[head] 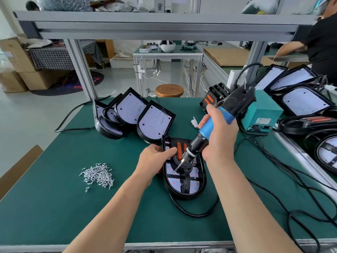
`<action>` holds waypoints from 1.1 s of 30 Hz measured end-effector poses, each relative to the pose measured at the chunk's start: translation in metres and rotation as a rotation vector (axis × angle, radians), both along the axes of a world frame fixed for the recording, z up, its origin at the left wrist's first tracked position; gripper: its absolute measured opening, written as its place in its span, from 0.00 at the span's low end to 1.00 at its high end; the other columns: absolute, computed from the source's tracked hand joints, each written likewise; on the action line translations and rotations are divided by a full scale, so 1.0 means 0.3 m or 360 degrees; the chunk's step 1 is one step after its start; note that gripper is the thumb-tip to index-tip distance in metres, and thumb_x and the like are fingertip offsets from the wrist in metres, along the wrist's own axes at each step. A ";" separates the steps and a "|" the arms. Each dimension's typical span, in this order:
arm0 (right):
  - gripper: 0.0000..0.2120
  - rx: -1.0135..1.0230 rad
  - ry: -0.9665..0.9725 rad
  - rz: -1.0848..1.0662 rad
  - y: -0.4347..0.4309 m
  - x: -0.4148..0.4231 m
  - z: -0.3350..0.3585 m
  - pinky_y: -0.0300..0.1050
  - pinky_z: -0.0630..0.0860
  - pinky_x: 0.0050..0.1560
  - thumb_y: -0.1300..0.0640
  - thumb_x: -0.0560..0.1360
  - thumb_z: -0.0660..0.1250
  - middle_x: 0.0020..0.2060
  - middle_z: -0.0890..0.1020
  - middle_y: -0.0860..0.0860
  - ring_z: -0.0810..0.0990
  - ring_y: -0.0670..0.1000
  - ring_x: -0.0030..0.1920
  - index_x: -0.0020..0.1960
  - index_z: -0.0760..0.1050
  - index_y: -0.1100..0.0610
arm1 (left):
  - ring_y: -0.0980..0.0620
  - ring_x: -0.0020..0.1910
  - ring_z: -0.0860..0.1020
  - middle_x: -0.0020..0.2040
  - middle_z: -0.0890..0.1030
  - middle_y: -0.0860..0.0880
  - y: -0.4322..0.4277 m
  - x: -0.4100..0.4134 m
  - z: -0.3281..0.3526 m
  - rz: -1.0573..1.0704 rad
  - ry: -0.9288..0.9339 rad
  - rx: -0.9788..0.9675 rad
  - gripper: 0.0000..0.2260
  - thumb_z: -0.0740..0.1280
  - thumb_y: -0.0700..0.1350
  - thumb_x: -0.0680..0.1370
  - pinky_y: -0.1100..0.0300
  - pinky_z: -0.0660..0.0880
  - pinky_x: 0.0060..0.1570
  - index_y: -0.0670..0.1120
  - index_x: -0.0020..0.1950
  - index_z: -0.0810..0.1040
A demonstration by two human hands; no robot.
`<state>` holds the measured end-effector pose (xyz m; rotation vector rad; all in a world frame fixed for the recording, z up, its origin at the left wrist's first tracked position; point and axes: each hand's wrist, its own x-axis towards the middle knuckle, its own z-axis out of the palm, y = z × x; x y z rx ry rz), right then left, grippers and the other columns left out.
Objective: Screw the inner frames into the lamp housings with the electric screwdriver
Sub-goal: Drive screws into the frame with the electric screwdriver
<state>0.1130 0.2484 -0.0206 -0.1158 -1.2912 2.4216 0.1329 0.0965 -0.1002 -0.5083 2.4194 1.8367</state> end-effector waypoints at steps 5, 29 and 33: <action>0.11 0.0092 0.0058 0.0091 -0.039 0.000 0.011 0.43 0.74 0.33 0.66 0.76 0.70 0.25 0.73 0.52 0.71 0.49 0.24 0.40 0.71 0.56 | 0.46 0.48 0.84 0.50 0.85 0.47 -0.012 -0.002 -0.019 -0.0050 0.0001 -0.0023 0.37 0.74 0.69 0.56 0.55 0.75 0.39 0.45 0.55 0.79; 0.05 0.0459 0.0359 0.0248 -0.109 0.017 0.013 0.38 0.71 0.32 0.65 0.71 0.68 0.27 0.72 0.55 0.71 0.49 0.26 0.46 0.73 0.64 | 0.49 0.34 0.66 0.32 0.68 0.48 0.010 -0.015 -0.025 -0.0054 0.0031 -0.0024 0.27 0.67 0.65 0.52 0.52 0.62 0.38 0.47 0.36 0.64; 0.06 0.0478 0.0357 0.0247 -0.106 0.015 0.010 0.39 0.71 0.32 0.65 0.71 0.67 0.28 0.71 0.56 0.70 0.49 0.26 0.41 0.70 0.62 | 0.49 0.35 0.66 0.34 0.69 0.46 0.010 -0.019 -0.033 -0.0027 0.0030 -0.0014 0.28 0.67 0.66 0.53 0.51 0.63 0.38 0.45 0.38 0.65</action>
